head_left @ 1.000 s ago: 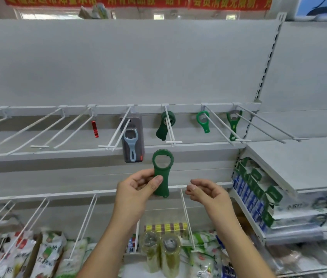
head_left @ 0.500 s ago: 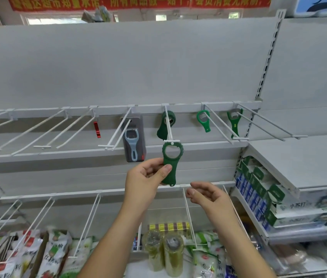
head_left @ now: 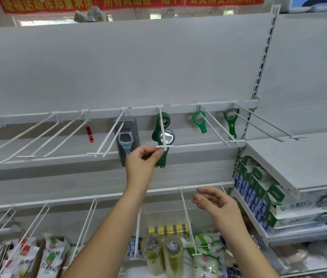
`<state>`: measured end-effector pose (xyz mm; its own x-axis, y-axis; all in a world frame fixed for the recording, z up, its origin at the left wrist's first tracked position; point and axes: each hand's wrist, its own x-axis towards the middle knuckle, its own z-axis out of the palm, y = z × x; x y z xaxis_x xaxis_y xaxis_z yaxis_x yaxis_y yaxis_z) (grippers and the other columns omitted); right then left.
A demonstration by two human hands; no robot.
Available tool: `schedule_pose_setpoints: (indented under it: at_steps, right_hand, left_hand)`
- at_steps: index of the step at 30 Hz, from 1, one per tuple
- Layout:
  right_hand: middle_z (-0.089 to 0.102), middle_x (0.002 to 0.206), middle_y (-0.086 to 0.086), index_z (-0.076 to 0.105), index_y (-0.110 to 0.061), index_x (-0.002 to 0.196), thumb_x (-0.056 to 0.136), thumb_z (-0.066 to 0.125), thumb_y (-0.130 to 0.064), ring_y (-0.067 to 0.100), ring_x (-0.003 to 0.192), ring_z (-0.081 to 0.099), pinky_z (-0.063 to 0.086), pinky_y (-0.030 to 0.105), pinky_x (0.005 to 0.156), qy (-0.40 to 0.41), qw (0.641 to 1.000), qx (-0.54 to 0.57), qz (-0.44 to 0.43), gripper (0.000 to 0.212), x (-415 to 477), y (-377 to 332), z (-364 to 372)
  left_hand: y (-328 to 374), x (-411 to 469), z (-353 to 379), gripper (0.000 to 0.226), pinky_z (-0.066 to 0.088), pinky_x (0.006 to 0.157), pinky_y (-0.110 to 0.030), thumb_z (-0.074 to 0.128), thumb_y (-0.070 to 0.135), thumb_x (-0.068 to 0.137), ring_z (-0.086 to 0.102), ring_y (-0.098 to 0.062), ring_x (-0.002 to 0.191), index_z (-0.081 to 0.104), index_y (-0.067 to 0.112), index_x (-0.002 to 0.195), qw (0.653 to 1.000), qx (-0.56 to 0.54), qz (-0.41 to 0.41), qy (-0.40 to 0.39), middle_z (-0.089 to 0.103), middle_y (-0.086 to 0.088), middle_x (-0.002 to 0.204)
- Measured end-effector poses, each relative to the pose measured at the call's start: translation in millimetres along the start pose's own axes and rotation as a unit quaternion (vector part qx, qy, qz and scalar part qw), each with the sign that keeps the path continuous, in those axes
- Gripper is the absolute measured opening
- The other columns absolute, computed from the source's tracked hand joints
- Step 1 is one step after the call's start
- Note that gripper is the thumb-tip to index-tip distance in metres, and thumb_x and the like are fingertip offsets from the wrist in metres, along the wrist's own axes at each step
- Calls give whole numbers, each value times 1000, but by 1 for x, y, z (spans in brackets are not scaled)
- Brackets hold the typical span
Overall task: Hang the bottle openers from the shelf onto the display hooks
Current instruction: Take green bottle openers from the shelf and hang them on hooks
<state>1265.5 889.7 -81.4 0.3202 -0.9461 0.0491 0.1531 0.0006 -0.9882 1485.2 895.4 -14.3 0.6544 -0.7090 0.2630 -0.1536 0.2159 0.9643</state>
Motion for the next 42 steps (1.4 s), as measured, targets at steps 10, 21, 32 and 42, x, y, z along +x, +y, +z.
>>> schedule_pose_setpoints:
  at_steps: [10,21,32,42]
  right_hand:
    - [77,94,11,74,-9,101,84,74,-5,25,92,75,60,31,84,23,1000,-8,9,17,11,-3,-24]
    - [78,98,8,74,-14,109,83,75,-9,22,96,74,59,27,88,28,999,-30,-13,26,10,-18,-22]
    - [75,108,2,68,-16,116,87,70,-3,13,104,70,55,20,89,94,990,-45,-94,32,-46,-37,-22]
    - [74,111,-1,68,-23,119,87,73,-12,15,108,69,55,33,97,235,962,-82,-117,34,-140,-65,-153]
  left_hand:
    - [-31,80,27,10,60,80,-38,75,7,87,71,-24,82,77,5,97,999,13,-14,31,76,-11,89]
    - [-45,68,20,23,57,89,-27,74,12,89,69,-15,97,71,11,112,998,-3,-46,48,72,3,99]
    - [-38,-86,-6,41,47,106,-34,71,38,89,60,-6,122,62,34,129,971,-10,-5,-238,67,17,125]
    - [-3,-183,125,50,50,105,-39,67,48,80,61,-8,119,60,36,128,909,-32,47,-414,65,15,123]
